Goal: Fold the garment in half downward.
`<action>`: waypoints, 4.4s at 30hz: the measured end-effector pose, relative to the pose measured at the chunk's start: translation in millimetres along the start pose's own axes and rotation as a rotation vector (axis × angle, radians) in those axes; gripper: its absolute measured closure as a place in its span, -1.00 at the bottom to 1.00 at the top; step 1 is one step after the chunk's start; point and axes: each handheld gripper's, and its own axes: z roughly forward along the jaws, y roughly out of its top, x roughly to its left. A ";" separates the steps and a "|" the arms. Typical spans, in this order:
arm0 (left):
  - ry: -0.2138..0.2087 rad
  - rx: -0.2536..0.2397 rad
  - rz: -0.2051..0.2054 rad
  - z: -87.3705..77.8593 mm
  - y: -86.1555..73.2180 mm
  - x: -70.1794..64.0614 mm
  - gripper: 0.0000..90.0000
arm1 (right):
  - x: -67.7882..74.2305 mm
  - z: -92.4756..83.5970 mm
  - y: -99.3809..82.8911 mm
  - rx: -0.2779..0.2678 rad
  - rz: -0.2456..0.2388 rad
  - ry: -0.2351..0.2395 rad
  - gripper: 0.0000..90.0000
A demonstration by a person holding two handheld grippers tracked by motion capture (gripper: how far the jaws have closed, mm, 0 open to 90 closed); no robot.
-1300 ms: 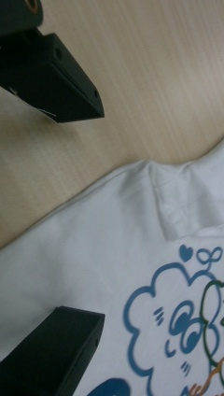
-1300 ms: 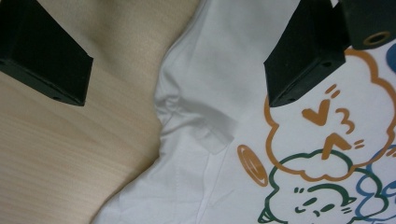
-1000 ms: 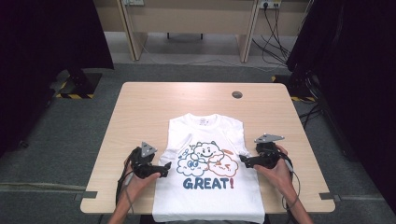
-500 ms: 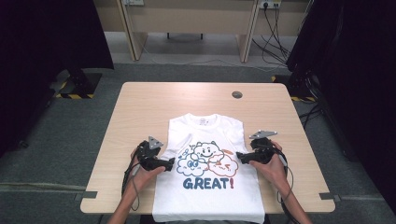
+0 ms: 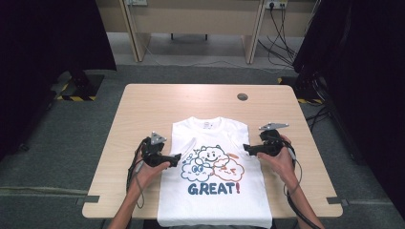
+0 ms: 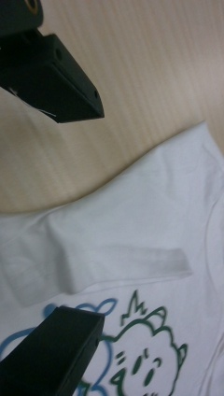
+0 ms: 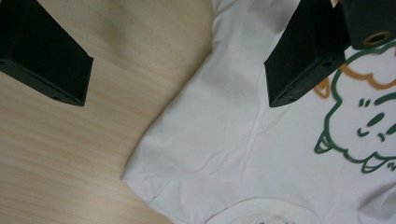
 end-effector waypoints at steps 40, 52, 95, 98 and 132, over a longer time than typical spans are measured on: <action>0.081 -0.048 -0.012 66.7 44.0 19.2 0.86 | -13.0 51.2 29.9 -0.063 0.027 -0.041 0.94; 0.086 -0.083 0.009 55.0 57.1 20.2 0.87 | -6.3 34.2 45.2 -0.139 -0.015 -0.059 0.95; -0.044 -0.331 0.216 -42.5 52.8 -26.5 0.86 | 31.5 -58.9 19.8 -0.360 -0.219 0.033 0.95; -0.055 -0.324 0.230 -48.3 42.2 -30.3 0.86 | 35.4 -62.2 11.9 -0.352 -0.240 0.040 0.95; -0.064 -0.154 0.171 -34.9 -30.1 -38.5 -0.42 | 40.3 -51.9 -42.9 -0.182 -0.221 0.106 0.12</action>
